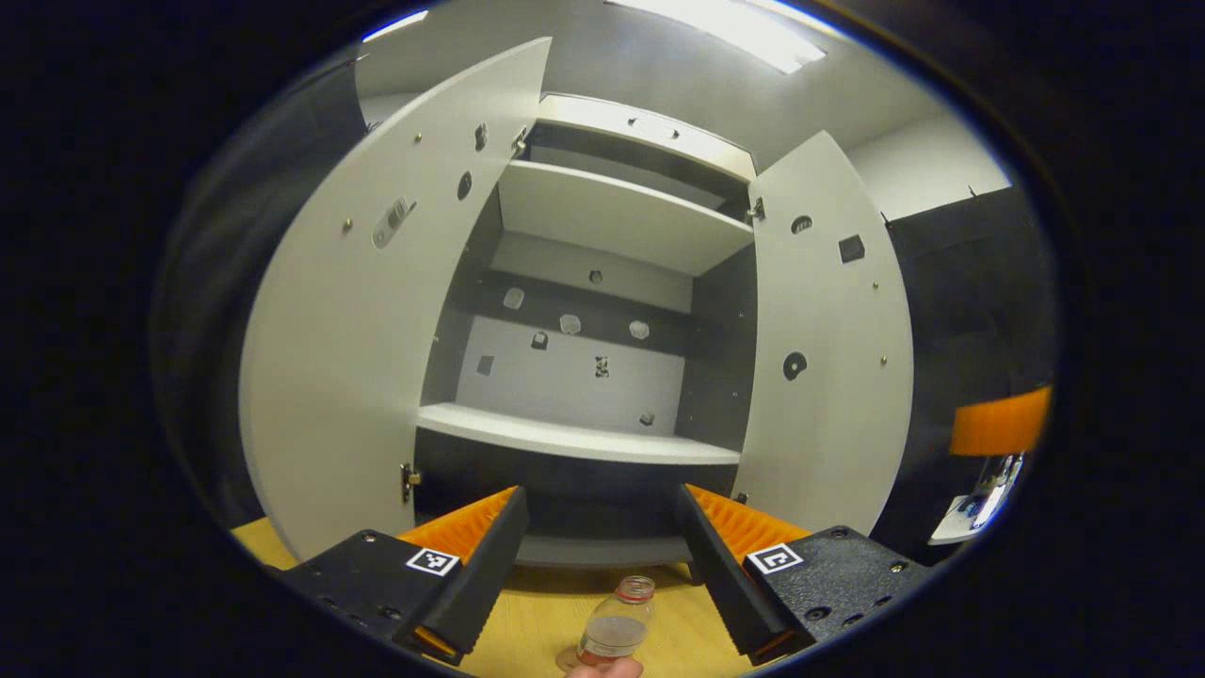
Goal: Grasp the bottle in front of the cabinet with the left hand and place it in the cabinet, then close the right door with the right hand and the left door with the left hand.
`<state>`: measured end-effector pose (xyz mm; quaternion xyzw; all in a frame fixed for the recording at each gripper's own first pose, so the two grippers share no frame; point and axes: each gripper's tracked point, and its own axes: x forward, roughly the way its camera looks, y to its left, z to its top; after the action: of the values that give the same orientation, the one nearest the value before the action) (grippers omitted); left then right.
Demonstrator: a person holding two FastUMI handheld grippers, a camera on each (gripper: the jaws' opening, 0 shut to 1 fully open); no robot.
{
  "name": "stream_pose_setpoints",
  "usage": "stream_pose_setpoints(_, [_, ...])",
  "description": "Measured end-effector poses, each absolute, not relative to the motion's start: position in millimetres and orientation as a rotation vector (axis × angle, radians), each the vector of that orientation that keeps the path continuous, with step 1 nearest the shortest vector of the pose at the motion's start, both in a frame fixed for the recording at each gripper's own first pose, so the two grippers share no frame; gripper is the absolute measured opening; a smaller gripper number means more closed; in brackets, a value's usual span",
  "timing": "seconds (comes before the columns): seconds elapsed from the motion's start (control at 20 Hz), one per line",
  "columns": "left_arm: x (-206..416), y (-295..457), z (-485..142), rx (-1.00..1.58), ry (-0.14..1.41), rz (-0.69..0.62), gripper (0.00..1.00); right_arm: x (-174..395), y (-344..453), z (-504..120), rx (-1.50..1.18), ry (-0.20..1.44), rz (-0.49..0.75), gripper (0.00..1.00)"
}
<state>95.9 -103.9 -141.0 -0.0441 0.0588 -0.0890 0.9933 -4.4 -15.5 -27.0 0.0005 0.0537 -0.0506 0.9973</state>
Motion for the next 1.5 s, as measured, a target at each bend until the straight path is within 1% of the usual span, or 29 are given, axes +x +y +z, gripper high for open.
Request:
stream_pose_setpoints(0.15, [102.0, -119.1, -202.4, -0.097, 0.165, -0.207, 0.96, -10.3, -25.8, -43.0, -0.047, 0.165, -0.162, 0.96])
stream_pose_setpoints(0.3, [99.2, -124.6, -252.9, -0.055, 0.224, -0.216, 0.96, -15.2, -25.4, -60.0, -0.052, 0.229, -0.191, 0.97])
stream_pose_setpoints(0.4, [92.2, -128.9, -281.0, -0.047, 0.267, -0.226, 0.96, -14.7, -22.6, -66.4, -0.035, 0.254, -0.191, 0.97])
stream_pose_setpoints(0.55, [83.6, -121.5, -321.1, -0.026, 0.312, -0.201, 0.96, -11.4, -23.2, -70.6, -0.025, 0.272, -0.191, 0.97])
stream_pose_setpoints(0.7, [72.8, -121.2, -341.6, -0.029, 0.357, -0.193, 0.96, -8.2, -25.7, -69.6, -0.045, 0.270, -0.174, 0.97])
stream_pose_setpoints(0.75, [73.9, -115.2, -339.6, 0.002, 0.356, -0.165, 0.94, -6.4, -26.9, -70.2, -0.049, 0.274, -0.161, 0.97])
stream_pose_setpoints(0.8, [72.9, -114.4, -340.9, 0.023, 0.374, -0.167, 0.72, -3.9, -27.0, -71.1, -0.049, 0.274, -0.145, 0.97])
stream_pose_setpoints(0.85, [70.1, -112.5, -339.9, 0.034, 0.403, -0.165, 0.70, -1.6, -27.1, -71.6, -0.047, 0.271, -0.127, 0.97])
stream_pose_setpoints(0.9, [67.9, -111.2, -333.2, 0.031, 0.422, -0.163, 0.69, 1.0, -28.4, -70.9, -0.047, 0.264, -0.108, 0.97])
stream_pose_setpoints(1.0, [65.0, -107.7, -299.8, -0.005, 0.408, -0.147, 0.69, 3.4, -32.3, -69.8, -0.056, 0.243, -0.068, 0.97])
stream_pose_setpoints(1.15, [63.9, -105.3, -242.4, -0.060, 0.342, -0.131, 0.69, 7.9, -35.4, -68.0, -0.048, 0.222, 0.023, 0.97])
stream_pose_setpoints(1.35, [65.7, -91.8, -152.3, -0.051, 0.250, -0.050, 0.69, 12.6, -50.0, -67.1, -0.038, 0.202, 0.129, 0.97])
stream_pose_setpoints(1.4, [62.3, -94.2, -134.8, -0.054, 0.256, -0.045, 0.68, 11.8, -53.6, -67.5, -0.034, 0.195, 0.155, 1.00])
stream_pose_setpoints(1.45, [61.2, -94.0, -118.4, -0.058, 0.263, -0.032, 0.68, 11.3, -57.3, -66.4, -0.029, 0.187, 0.178, 0.96])
stream_pose_setpoints(1.5, [63.5, -96.2, -101.7, -0.070, 0.266, -0.029, 0.69, 11.3, -62.2, -66.2, -0.024, 0.178, 0.197, 0.97])
